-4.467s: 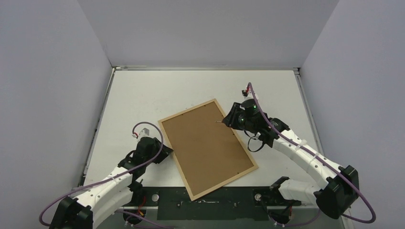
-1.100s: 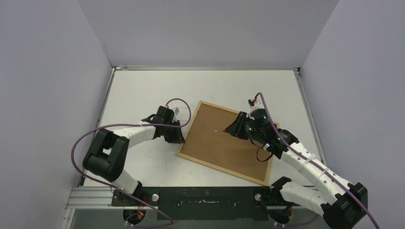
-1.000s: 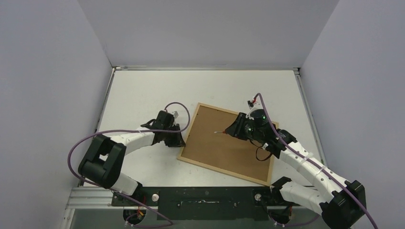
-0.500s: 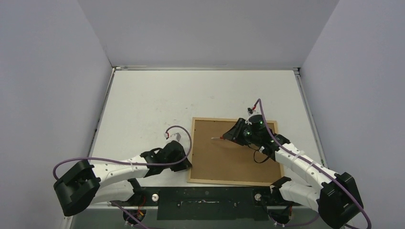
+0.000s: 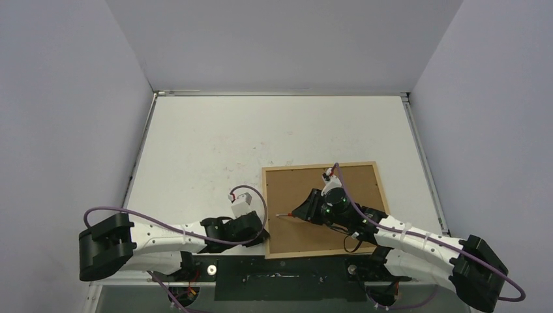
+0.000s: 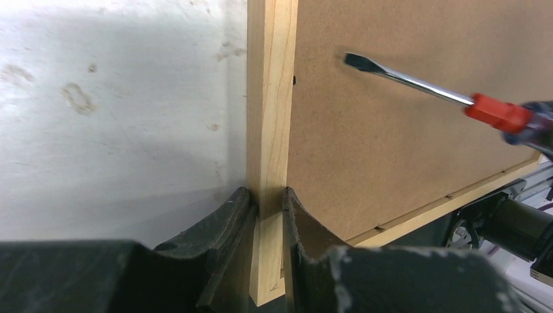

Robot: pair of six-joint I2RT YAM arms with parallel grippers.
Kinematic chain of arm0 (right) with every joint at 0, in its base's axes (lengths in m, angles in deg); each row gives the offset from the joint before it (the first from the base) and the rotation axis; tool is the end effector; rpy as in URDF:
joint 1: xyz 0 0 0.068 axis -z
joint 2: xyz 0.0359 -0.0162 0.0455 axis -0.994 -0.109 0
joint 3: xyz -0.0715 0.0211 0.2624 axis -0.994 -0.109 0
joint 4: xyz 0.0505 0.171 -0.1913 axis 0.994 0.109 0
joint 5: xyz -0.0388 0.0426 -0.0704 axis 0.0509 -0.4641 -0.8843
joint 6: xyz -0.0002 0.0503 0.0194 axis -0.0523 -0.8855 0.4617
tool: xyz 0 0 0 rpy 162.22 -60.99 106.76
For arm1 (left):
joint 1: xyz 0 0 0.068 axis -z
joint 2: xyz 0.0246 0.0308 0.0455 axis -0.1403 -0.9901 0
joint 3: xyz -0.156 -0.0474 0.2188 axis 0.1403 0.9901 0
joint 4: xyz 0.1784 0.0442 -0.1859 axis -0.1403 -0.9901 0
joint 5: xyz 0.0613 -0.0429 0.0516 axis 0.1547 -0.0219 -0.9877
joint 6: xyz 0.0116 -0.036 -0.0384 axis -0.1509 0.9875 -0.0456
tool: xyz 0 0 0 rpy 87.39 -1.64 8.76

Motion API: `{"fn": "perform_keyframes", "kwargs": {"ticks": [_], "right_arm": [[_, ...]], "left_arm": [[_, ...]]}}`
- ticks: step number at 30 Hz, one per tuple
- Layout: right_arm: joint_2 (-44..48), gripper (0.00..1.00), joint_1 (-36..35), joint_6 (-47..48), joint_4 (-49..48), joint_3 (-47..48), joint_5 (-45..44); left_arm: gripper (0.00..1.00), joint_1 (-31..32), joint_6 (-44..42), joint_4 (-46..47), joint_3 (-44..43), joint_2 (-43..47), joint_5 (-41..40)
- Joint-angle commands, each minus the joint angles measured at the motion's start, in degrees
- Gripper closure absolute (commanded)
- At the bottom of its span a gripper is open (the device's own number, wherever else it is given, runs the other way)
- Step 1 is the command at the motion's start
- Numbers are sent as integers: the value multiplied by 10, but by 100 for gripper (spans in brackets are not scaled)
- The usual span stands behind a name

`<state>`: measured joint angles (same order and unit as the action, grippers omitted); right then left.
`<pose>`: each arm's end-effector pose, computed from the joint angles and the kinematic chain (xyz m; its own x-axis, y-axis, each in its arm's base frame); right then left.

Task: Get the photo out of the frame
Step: Adjust the photo frame at the center of the board, then release the photo frame item from the photo frame.

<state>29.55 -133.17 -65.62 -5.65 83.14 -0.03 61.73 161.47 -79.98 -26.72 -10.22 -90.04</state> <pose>0.1236 0.1525 0.1888 -0.9017 0.2703 -0.3375 -0.0943 0.6389 0.7635 0.0762 -0.1769 0.1373 -0.8782 -0.3265 -0.3496 -0.1071 0.8465 -0.5215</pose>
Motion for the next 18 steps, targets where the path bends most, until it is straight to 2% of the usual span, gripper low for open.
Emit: {"fn": "perform_keyframes", "kwargs": {"ticks": [1,7,12,15,18], "right_arm": [[-8,100,-19,-30,-80,-21,-66],[-43,100,-33,-36,-104,-25,-52],[-24,100,-34,-24,-54,-7,-53],[-23,100,-34,0,20,30,-48],[-31,100,-33,0,17,36,-21]], "left_arm": [[100,42,43,-78,40,-56,-10],[100,49,50,-65,49,-60,-19],[100,50,59,-71,72,-20,-26],[100,50,60,-83,84,17,-35],[100,50,61,-108,92,53,-43]]}}
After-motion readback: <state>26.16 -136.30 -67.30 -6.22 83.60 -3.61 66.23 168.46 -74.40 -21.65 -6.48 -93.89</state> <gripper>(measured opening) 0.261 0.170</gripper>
